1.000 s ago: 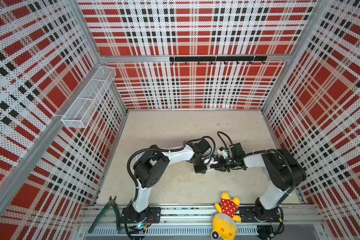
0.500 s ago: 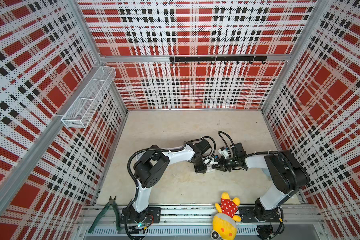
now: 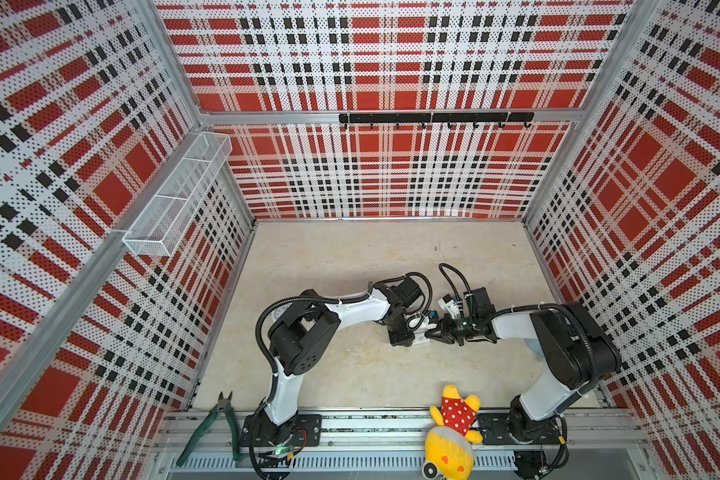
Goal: Load the staples into the stapler
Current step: 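Keep pulling the inner tray out of the white staple box with both grippers, then open both grippers and draw them back from the opened staple box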
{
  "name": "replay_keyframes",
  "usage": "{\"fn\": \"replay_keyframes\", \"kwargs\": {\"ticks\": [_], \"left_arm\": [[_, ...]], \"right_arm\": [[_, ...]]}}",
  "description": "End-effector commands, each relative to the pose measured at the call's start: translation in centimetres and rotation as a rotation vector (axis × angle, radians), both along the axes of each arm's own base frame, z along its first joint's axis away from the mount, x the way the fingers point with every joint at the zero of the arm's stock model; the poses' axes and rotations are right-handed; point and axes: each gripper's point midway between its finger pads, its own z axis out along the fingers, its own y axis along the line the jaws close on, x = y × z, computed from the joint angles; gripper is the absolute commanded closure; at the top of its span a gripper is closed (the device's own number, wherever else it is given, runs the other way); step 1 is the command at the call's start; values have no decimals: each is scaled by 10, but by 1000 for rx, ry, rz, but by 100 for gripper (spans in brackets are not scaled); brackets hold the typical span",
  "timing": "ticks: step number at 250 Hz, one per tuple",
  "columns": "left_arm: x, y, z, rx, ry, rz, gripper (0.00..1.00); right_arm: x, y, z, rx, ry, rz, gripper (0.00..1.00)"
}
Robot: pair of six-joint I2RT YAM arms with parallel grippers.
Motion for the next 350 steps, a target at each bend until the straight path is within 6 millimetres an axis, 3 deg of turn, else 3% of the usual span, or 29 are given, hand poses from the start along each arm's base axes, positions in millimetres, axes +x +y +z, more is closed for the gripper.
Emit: {"fn": "replay_keyframes", "kwargs": {"ticks": [1, 34, 176, 283, 350], "left_arm": [[-1, 7, -9, 45, 16, -10, 70], [0, 7, -9, 49, 16, -12, 70], [5, 17, -2, 66, 9, -12, 70], [6, 46, -7, 113, 19, 2, 70], [9, 53, -1, 107, 18, 16, 69]], "right_arm": [[-1, -8, -7, -21, -17, -21, 94], [0, -10, -6, -6, -23, -30, 98], [1, -15, -8, -5, -21, -43, 100], [0, -20, -10, -46, -2, -50, 99], [4, -25, -3, -81, -16, -54, 98]]}}
